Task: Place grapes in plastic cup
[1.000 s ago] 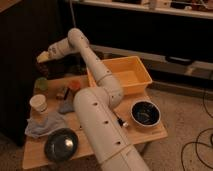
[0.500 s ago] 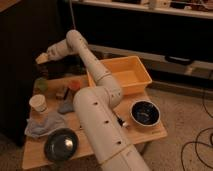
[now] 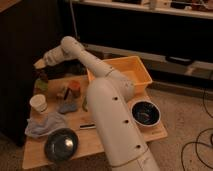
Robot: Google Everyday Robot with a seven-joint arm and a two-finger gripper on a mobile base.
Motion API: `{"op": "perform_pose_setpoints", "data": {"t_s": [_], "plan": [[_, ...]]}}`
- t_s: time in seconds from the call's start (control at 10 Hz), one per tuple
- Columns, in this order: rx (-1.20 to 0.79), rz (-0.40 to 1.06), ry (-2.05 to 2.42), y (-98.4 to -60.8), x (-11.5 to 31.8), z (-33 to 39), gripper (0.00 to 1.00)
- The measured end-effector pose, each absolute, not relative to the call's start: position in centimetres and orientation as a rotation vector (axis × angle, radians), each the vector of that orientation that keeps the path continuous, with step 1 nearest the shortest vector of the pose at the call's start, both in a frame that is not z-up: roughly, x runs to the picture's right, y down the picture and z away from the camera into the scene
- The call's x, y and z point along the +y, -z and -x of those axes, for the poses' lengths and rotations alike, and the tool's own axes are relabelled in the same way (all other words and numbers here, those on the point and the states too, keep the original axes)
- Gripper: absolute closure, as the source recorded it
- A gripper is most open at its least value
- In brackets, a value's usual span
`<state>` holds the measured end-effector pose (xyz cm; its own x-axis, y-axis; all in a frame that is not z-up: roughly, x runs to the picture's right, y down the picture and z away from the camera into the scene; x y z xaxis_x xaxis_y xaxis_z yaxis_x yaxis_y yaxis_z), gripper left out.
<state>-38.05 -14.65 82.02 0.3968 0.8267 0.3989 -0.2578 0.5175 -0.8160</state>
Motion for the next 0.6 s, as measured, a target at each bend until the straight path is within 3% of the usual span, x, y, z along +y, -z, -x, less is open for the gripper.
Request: {"op": "perform_pose_setpoints", "data": {"t_s": [0.6], "plan": [[-0.91, 0.673, -0.763, -82.3, -15.2, 39.0, 1.0]]}}
